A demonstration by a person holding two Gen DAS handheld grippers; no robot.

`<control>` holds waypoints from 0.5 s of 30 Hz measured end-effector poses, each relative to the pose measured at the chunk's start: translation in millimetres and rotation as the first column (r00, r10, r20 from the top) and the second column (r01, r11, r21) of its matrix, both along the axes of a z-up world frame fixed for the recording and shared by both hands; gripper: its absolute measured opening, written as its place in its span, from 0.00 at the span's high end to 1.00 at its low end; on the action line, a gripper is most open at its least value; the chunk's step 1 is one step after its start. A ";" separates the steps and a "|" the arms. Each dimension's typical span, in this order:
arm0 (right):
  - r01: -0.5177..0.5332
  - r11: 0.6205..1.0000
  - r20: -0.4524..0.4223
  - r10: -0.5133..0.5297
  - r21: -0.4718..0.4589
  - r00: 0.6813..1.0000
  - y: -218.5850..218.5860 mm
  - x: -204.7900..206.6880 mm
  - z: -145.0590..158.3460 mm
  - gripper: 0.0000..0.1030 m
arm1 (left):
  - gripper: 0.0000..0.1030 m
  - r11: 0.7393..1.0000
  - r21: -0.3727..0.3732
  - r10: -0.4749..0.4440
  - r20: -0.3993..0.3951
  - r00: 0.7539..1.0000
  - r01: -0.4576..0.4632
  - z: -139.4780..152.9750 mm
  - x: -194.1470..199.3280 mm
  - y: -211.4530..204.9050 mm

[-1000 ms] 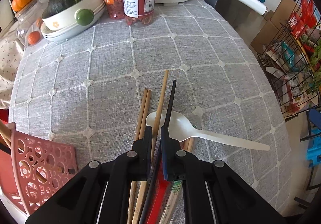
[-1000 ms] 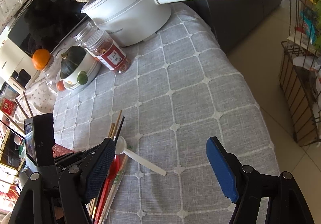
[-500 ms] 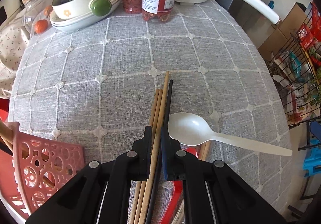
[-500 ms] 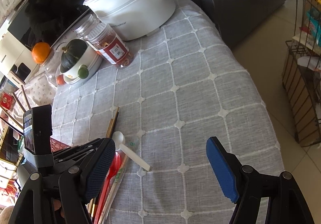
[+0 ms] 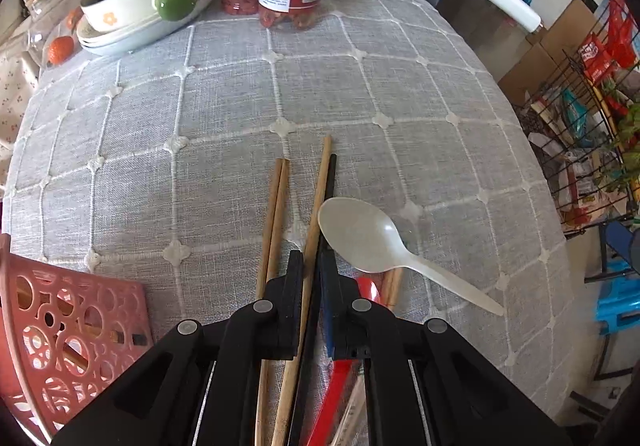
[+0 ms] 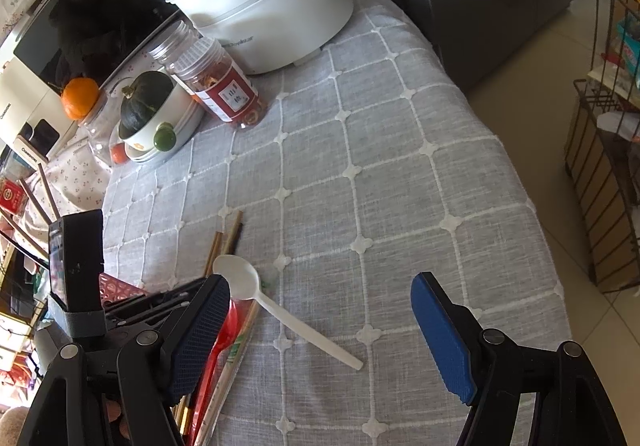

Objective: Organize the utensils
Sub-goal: 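Lift the wooden chopsticks out of the pile with the left tool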

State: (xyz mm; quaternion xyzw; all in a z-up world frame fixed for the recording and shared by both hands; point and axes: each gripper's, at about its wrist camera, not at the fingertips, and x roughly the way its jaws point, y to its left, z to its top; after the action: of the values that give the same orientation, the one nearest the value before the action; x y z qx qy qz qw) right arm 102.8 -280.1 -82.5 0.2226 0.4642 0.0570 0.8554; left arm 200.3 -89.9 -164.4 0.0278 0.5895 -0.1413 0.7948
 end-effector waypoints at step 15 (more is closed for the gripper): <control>-0.004 1.000 0.001 0.004 0.002 1.000 0.8 0.3 0.5 0.23 | 0.92 1.000 -0.010 0.023 0.004 1.000 -0.023 8.0 0.5 3.5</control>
State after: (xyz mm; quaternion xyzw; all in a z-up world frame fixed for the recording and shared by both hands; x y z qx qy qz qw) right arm 103.1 -279.3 -82.0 0.2222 0.4639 0.0593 0.8555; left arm 200.8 -86.4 -156.4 0.0174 0.5876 -0.1349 0.7976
